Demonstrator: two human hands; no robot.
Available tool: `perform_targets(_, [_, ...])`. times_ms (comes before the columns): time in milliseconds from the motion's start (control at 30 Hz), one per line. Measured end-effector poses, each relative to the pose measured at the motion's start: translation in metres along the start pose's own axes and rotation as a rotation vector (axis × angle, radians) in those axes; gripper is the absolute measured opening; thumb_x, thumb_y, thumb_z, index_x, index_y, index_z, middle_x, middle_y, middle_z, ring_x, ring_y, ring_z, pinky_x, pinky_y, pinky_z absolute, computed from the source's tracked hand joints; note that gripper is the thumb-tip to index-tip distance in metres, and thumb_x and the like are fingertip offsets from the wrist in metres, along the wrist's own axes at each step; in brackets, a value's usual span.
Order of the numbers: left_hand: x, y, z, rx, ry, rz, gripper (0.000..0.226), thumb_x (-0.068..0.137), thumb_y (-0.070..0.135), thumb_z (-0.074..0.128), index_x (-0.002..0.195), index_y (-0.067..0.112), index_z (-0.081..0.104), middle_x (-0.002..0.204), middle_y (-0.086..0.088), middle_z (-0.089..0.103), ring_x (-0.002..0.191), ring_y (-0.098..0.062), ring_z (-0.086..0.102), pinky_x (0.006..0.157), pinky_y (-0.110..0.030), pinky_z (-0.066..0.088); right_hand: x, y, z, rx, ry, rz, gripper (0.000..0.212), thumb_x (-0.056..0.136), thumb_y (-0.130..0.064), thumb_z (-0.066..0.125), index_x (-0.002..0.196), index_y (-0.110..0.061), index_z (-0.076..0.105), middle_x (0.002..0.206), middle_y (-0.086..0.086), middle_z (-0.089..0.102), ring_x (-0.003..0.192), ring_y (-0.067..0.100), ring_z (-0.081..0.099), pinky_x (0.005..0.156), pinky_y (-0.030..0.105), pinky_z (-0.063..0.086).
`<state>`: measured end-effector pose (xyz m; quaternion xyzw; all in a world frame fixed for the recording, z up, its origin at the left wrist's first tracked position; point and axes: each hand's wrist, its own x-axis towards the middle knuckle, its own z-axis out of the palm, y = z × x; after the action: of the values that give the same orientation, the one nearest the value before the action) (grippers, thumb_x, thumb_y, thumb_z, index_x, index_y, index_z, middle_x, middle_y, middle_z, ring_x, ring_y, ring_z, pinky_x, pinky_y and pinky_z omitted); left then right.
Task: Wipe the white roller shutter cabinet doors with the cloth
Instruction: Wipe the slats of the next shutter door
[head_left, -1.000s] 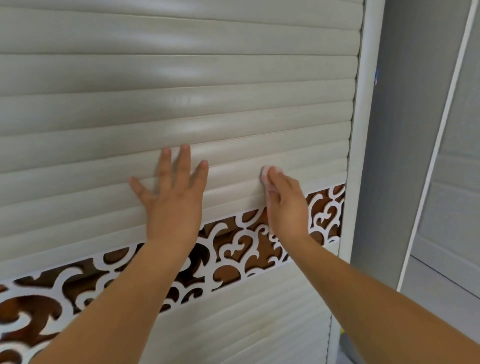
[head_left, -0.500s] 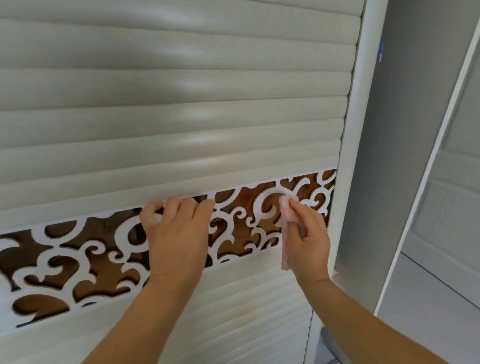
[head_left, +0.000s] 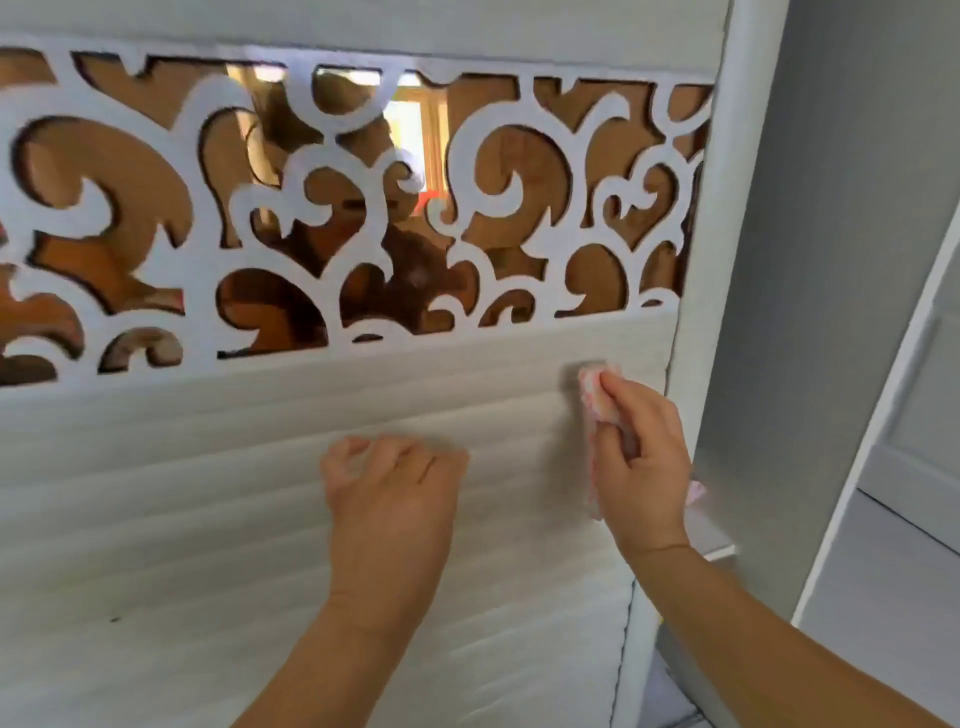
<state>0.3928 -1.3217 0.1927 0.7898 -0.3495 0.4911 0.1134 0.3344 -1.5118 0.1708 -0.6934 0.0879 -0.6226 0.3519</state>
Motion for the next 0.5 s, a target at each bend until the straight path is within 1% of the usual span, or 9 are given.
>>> perform_targets(67, [-0.024, 0.001, 0.017, -0.011, -0.010, 0.021, 0.012, 0.070, 0.014, 0.059, 0.068, 0.025, 0.062, 0.062, 0.009, 0.056, 0.078, -0.019, 0.059, 0.088, -0.040, 0.028, -0.012, 0.018, 0.007, 0.029, 0.014, -0.013, 0.031, 0.090, 0.002, 0.057, 0.119, -0.008, 0.063, 0.117, 0.011, 0.058, 0.109, -0.007, 0.051, 0.097, 0.013, 0.041])
perform_targets(100, [-0.037, 0.002, 0.026, -0.012, 0.017, 0.024, 0.008, 0.073, 0.021, 0.059, 0.065, 0.024, 0.060, 0.062, 0.010, 0.056, 0.078, -0.016, 0.056, 0.088, -0.038, 0.027, -0.022, 0.026, 0.011, 0.048, 0.030, -0.036, 0.031, 0.090, 0.001, 0.057, 0.120, -0.007, 0.063, 0.117, 0.011, 0.058, 0.109, -0.006, 0.050, 0.097, 0.013, 0.040])
perform_targets(167, [-0.051, -0.002, 0.042, -0.026, 0.040, 0.024, 0.018, 0.079, 0.031, 0.051, 0.063, 0.025, 0.058, 0.063, 0.011, 0.057, 0.076, -0.014, 0.052, 0.086, -0.037, 0.027, -0.028, 0.036, 0.019, 0.080, 0.043, -0.066, 0.032, 0.091, -0.002, 0.057, 0.121, -0.010, 0.063, 0.119, 0.008, 0.056, 0.110, -0.007, 0.049, 0.097, 0.008, 0.038])
perform_targets(200, [-0.061, -0.002, 0.050, -0.012, 0.076, 0.040, 0.021, 0.081, 0.033, 0.049, 0.064, 0.025, 0.058, 0.064, 0.012, 0.058, 0.073, -0.015, 0.055, 0.085, -0.037, 0.027, -0.035, 0.041, 0.023, 0.085, 0.060, -0.108, 0.033, 0.092, -0.004, 0.057, 0.123, -0.012, 0.062, 0.121, 0.006, 0.055, 0.111, -0.007, 0.048, 0.096, 0.005, 0.035])
perform_targets(300, [-0.075, -0.006, 0.067, 0.033, 0.164, 0.060, 0.019, 0.084, 0.029, 0.053, 0.068, 0.025, 0.062, 0.065, 0.011, 0.060, 0.070, -0.018, 0.061, 0.087, -0.039, 0.028, -0.038, 0.053, 0.032, 0.060, 0.057, -0.168, 0.039, 0.095, -0.009, 0.053, 0.133, -0.020, 0.053, 0.129, -0.005, 0.050, 0.117, 0.001, 0.044, 0.095, -0.001, 0.026])
perform_targets(333, [-0.078, -0.006, 0.071, 0.043, 0.206, 0.057, 0.016, 0.082, 0.026, 0.056, 0.068, 0.024, 0.062, 0.064, 0.010, 0.060, 0.071, -0.019, 0.062, 0.088, -0.039, 0.028, -0.039, 0.056, 0.035, 0.044, 0.046, -0.183, 0.042, 0.096, -0.011, 0.051, 0.136, -0.022, 0.049, 0.134, -0.009, 0.048, 0.121, 0.005, 0.042, 0.097, 0.000, 0.024])
perform_targets(400, [-0.082, -0.006, 0.074, 0.062, 0.288, 0.042, 0.012, 0.080, 0.019, 0.059, 0.070, 0.024, 0.063, 0.067, 0.008, 0.060, 0.074, -0.020, 0.063, 0.091, -0.041, 0.027, -0.042, 0.060, 0.037, -0.009, 0.018, -0.248, 0.047, 0.097, -0.013, 0.048, 0.142, -0.024, 0.041, 0.144, -0.010, 0.041, 0.129, 0.010, 0.036, 0.104, 0.009, 0.022])
perform_targets(433, [-0.083, -0.007, 0.075, 0.075, 0.314, 0.033, 0.012, 0.081, 0.018, 0.058, 0.073, 0.024, 0.065, 0.072, 0.007, 0.062, 0.078, -0.019, 0.064, 0.094, -0.042, 0.026, -0.042, 0.062, 0.039, -0.041, 0.000, -0.290, 0.049, 0.097, -0.012, 0.047, 0.144, -0.024, 0.037, 0.148, -0.008, 0.038, 0.133, 0.012, 0.033, 0.106, 0.013, 0.019])
perform_targets(500, [-0.089, -0.010, 0.077, 0.103, 0.332, -0.002, 0.016, 0.087, 0.020, 0.051, 0.086, 0.022, 0.067, 0.088, 0.004, 0.065, 0.088, -0.019, 0.065, 0.099, -0.046, 0.024, -0.045, 0.068, 0.040, -0.090, -0.017, -0.357, 0.048, 0.100, -0.014, 0.044, 0.145, -0.024, 0.034, 0.150, -0.007, 0.035, 0.135, 0.013, 0.031, 0.105, 0.011, 0.016])
